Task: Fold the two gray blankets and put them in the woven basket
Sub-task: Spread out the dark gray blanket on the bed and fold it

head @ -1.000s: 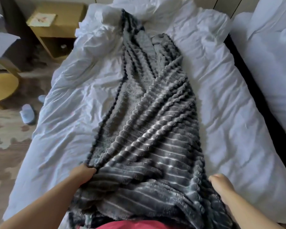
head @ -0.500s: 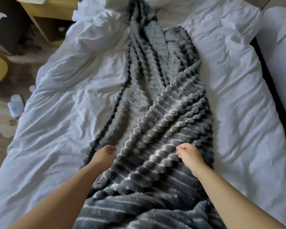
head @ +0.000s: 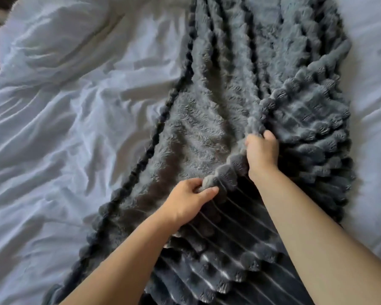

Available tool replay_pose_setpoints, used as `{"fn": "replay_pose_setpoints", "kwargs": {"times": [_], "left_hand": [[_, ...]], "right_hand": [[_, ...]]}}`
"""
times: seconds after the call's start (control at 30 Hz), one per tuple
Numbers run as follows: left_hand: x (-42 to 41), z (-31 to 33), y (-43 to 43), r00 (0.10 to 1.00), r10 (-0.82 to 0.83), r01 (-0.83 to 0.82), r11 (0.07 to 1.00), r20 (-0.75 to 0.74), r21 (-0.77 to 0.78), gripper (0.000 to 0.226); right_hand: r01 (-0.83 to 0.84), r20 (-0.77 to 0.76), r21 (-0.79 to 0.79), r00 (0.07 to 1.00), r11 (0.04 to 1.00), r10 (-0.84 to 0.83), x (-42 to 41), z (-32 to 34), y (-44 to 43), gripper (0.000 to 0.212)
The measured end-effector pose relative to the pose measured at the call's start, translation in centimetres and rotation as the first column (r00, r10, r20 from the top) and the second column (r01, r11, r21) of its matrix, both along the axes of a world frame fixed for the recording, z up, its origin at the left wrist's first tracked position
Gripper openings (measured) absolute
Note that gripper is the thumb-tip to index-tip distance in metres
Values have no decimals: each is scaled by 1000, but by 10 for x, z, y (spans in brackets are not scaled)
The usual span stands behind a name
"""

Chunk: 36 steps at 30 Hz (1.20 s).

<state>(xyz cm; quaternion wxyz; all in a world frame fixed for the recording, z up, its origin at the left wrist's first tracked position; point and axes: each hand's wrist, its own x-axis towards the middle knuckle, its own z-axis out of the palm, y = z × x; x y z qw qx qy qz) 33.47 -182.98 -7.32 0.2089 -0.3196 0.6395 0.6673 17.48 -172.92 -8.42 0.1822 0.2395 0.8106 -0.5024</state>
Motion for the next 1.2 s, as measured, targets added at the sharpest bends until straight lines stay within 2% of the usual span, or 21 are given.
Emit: {"fn": "replay_pose_setpoints", "kwargs": {"times": [0.07, 0.13, 0.2, 0.23, 0.27, 0.3, 0.33, 0.37, 0.4, 0.47, 0.53, 0.57, 0.63, 0.7, 0.73, 0.83, 0.93, 1.0, 1.07, 1.13, 1.2], "left_hand": [[-2, 14, -19, 973, 205, -206, 979, -105, 0, 4], [-3, 20, -47, 891, 415, -443, 884, -186, -147, 9], [-3, 15, -78, 828, 516, -559, 734, -218, -385, 6], [-3, 10, -94, 857, 490, -493, 690, -159, -530, 5], [-3, 3, -107, 905, 424, -336, 667, -32, -665, 9], [-3, -5, -118, 932, 340, -146, 673, 128, -725, 14], [-3, -12, -126, 930, 265, -9, 708, 253, -706, 21], [-4, -18, -130, 928, 208, 41, 765, 308, -642, 28], [-8, -21, -132, 936, 174, 34, 819, 304, -573, 33], [-18, -26, -133, 964, 140, -14, 877, 227, -481, 36], [-31, -29, -127, 978, 112, -39, 925, 175, -378, 35], [-37, -28, -121, 980, 103, -44, 946, 170, -322, 35], [-43, -27, -105, 979, 125, -81, 964, 161, -253, 32], [-41, -28, -88, 964, 207, -164, 956, 166, -243, 29], [-37, -27, -81, 948, 268, -223, 945, 173, -239, 28], [-22, -17, -72, 910, 380, -342, 913, 164, -221, 27], [-3, 2, -70, 948, 290, -274, 953, 133, -130, 19], [9, 18, -67, 969, 184, -178, 983, 165, -47, 21], [17, 36, -60, 979, 105, -98, 994, 174, -49, 23], [21, 61, -54, 971, 193, -180, 979, 144, -101, 20], [20, 100, -61, 935, 336, -327, 941, 115, -88, 21]], "right_hand": [[86, -139, -373, 979, 924, -147, -10, 27, -18, 69], [-15, -252, -576, 954, 817, -160, -20, 45, -52, 70], [-188, -278, -482, 959, 856, 54, -20, 48, -92, 63], [-315, -204, -358, 945, 879, 256, -17, 46, -110, 62], [-472, -53, -249, 879, 846, 474, -12, 38, -121, 61], [-621, 90, -193, 760, 760, 644, -8, 27, -124, 56], [-717, 132, -150, 668, 681, 732, -6, 16, -119, 49], [-743, 58, -94, 660, 662, 749, -7, 8, -105, 41], [-701, -75, -30, 712, 713, 698, -10, 6, -82, 33], [-438, -318, 138, 830, 888, 459, -20, 10, -16, 26], [-43, -416, 346, 888, 937, 195, -29, 9, 67, 29], [109, -366, 439, 928, 892, 67, -30, 5, 109, 32], [170, -83, 522, 985, 836, -148, -23, -4, 180, 27], [194, 219, 301, 939, 934, -265, -8, -15, 221, 18], [213, 317, 169, 913, 962, -258, 2, -17, 229, 21], [134, 445, -93, 892, 987, -79, 30, -7, 225, 21], [11, 524, -291, 838, 957, 150, 56, 17, 205, 17], [-61, 543, -333, 804, 941, 244, 72, 35, 190, 16], [-99, 519, -343, 809, 934, 276, 85, 56, 178, 13], [-94, 489, -313, 837, 945, 245, 91, 84, 170, 17], [-93, 394, -209, 903, 973, 171, 84, 126, 170, 10]]}}
